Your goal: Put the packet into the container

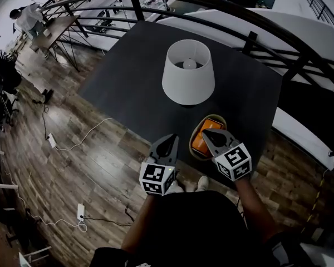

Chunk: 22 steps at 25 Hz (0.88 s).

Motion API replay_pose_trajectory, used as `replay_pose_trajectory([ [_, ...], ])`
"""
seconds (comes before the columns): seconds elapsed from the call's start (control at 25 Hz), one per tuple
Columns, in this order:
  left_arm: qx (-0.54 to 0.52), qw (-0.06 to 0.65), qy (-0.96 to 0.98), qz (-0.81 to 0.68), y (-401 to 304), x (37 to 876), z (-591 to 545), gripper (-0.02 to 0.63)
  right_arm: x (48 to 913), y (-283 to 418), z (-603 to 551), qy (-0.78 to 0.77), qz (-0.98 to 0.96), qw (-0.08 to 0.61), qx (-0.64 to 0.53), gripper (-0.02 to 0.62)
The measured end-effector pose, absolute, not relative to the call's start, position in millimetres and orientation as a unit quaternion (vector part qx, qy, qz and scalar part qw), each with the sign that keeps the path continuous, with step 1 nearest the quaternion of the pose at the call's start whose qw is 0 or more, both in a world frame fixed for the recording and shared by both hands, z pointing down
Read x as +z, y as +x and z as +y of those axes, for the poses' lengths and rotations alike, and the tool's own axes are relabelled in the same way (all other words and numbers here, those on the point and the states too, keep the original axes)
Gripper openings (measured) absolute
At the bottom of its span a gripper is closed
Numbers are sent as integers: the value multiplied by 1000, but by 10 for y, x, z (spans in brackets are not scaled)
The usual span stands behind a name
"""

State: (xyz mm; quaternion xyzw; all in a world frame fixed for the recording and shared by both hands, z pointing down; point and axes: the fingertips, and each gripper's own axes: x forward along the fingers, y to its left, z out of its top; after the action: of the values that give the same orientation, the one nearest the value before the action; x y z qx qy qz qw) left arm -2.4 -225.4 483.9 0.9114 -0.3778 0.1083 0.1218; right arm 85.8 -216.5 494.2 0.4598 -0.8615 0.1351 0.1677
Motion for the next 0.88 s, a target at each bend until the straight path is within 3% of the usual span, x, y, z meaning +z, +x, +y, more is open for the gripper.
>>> replay_pose_trajectory([
  [0.44,87,90,918,-377,38,4551,-2285,8,4199,761,-2105,460,-884,61,60,5],
  [0.88,80,56,924,-370,142,4364,-2271,8,4196,751,-2092,461,-883,44,70,5],
])
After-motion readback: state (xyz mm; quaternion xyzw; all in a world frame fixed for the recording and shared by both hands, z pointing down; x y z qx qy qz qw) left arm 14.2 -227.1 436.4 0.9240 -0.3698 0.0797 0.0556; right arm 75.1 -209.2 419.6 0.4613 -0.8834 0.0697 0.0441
